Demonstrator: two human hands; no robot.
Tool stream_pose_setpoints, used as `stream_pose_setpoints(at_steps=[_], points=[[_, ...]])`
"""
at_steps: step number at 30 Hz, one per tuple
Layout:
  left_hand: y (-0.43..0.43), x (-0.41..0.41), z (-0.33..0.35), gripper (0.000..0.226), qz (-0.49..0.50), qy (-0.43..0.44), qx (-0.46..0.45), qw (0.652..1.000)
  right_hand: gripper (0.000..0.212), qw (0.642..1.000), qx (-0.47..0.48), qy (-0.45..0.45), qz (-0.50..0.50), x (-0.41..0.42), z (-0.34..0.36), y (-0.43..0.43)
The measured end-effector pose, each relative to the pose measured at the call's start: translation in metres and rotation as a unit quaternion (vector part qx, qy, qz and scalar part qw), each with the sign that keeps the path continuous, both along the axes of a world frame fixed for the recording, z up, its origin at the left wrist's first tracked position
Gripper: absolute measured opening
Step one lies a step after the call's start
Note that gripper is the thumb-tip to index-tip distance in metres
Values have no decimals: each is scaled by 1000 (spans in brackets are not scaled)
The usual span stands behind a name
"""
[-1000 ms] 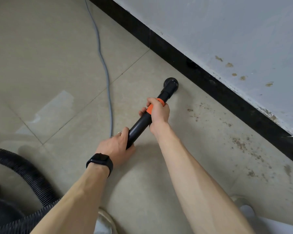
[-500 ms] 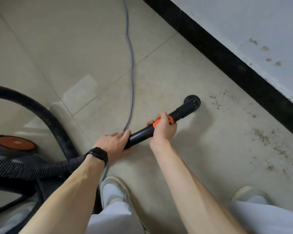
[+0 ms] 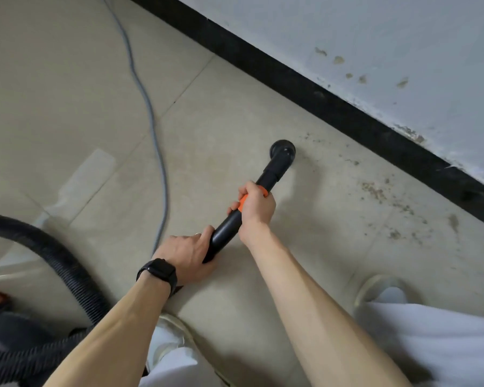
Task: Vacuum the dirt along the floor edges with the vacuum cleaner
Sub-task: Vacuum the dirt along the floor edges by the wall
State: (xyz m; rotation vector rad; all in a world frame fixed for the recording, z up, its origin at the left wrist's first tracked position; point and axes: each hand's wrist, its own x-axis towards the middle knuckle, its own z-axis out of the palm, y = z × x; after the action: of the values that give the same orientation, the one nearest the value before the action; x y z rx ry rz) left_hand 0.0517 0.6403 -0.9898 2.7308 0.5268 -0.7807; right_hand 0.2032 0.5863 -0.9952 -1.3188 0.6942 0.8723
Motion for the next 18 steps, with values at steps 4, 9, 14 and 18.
stream_pose_setpoints(at_steps=[4,9,14,18], points=[[12,9,2,35,35,-14,26,999,13,1000,16,-9,20,12,1,20],[16,36,3,32,40,-13,37,998,13,1000,10,-27,0,33,1,26],[8,60,0,32,25,-7,28,999,16,999,-1,-35,-31,51,-4,13],[7,76,-7,34,2,-21,18,1000,15,998,0,-31,-59,67,-4,1]])
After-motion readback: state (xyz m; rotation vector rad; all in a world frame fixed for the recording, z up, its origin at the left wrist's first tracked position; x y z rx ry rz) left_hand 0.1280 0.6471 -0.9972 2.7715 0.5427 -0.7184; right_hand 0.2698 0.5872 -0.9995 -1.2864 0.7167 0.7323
